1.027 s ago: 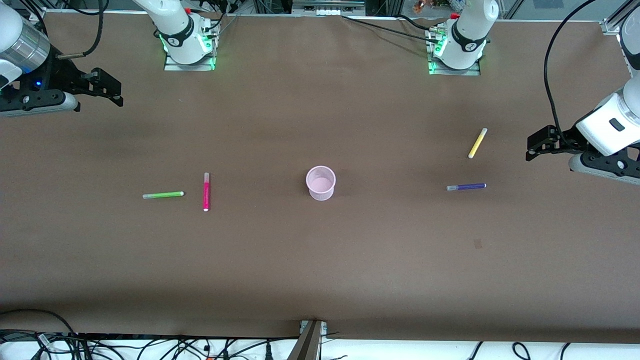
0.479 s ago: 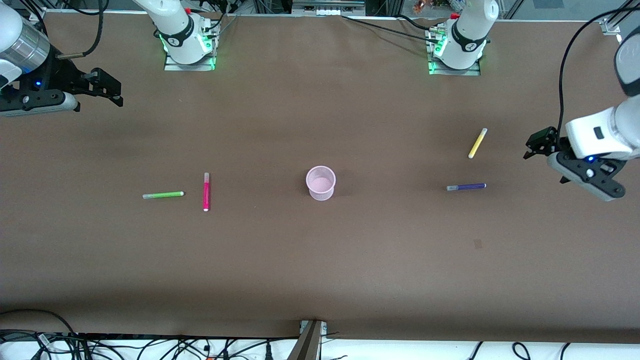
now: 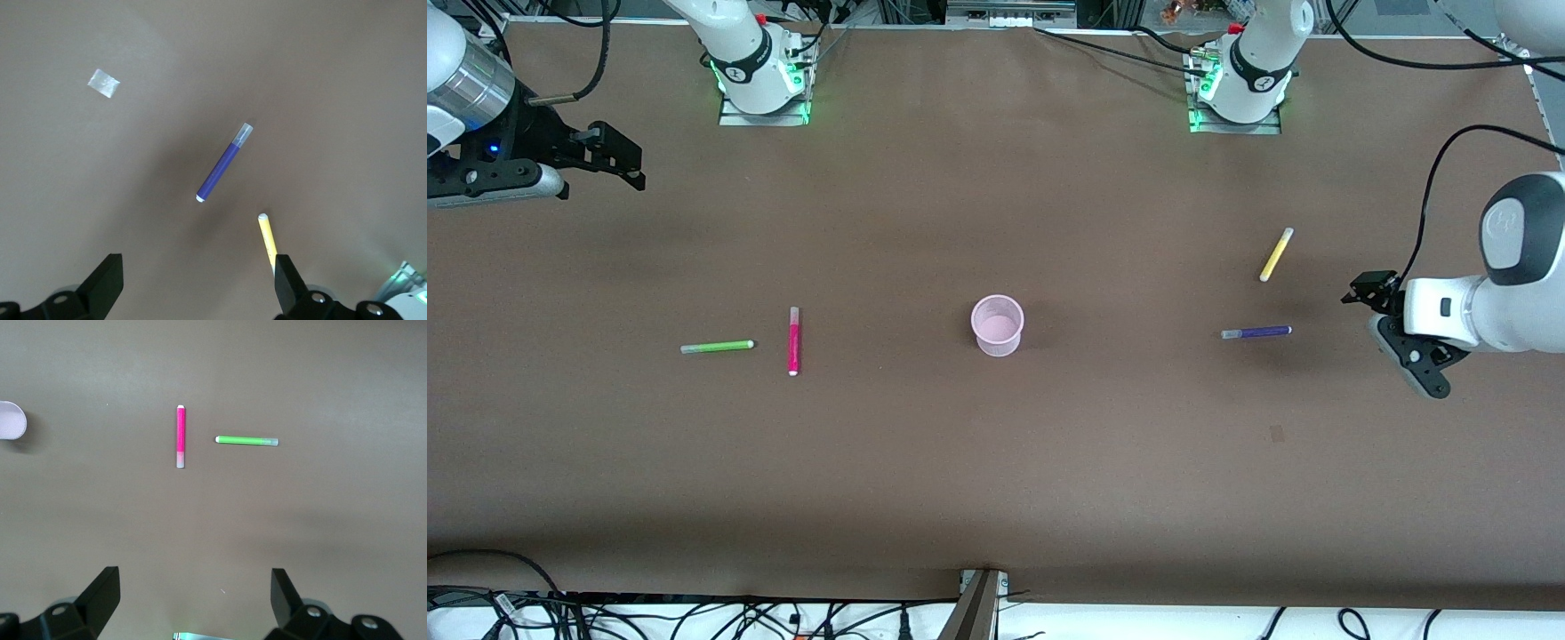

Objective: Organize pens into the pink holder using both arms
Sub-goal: 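Lower the left gripper onto the blue marker and close it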

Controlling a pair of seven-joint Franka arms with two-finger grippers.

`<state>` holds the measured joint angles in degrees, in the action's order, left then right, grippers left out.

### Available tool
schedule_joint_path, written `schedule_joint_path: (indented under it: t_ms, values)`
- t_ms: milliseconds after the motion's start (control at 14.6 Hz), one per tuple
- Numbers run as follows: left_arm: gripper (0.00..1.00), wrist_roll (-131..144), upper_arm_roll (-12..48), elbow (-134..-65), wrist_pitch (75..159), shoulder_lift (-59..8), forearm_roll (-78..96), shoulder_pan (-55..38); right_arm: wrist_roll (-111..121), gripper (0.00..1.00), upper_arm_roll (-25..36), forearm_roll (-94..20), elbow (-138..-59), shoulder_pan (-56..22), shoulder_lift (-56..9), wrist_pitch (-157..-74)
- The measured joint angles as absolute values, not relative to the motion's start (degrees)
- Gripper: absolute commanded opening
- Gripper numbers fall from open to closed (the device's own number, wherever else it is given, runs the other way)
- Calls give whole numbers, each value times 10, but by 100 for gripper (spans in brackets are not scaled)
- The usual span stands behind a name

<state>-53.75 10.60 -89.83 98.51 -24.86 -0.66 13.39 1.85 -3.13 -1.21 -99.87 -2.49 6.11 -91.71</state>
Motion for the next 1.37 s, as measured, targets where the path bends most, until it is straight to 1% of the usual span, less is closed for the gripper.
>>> schedule_joint_path:
  t_ms: [274, 548, 685, 1027, 1370]
  values:
    - [100, -581, 106, -973, 1065, -251, -7, 135, 18, 100, -31, -12, -999, -25, 61, -927]
    - [100, -598, 108, -1061, 1180, -254, -7, 135, 18, 100, -30, -12, -999, -25, 60, -929]
    - [100, -599, 109, -1093, 1222, -259, -7, 135, 18, 100, -28, -12, -999, -25, 59, -930]
    - [100, -600, 114, -1106, 1253, -262, -7, 134, 19, 100, -28, -12, -999, -25, 56, -933]
    - [100, -609, 114, -1109, 1257, -263, -7, 133, 19, 100, -27, -12, -999, -24, 56, -935]
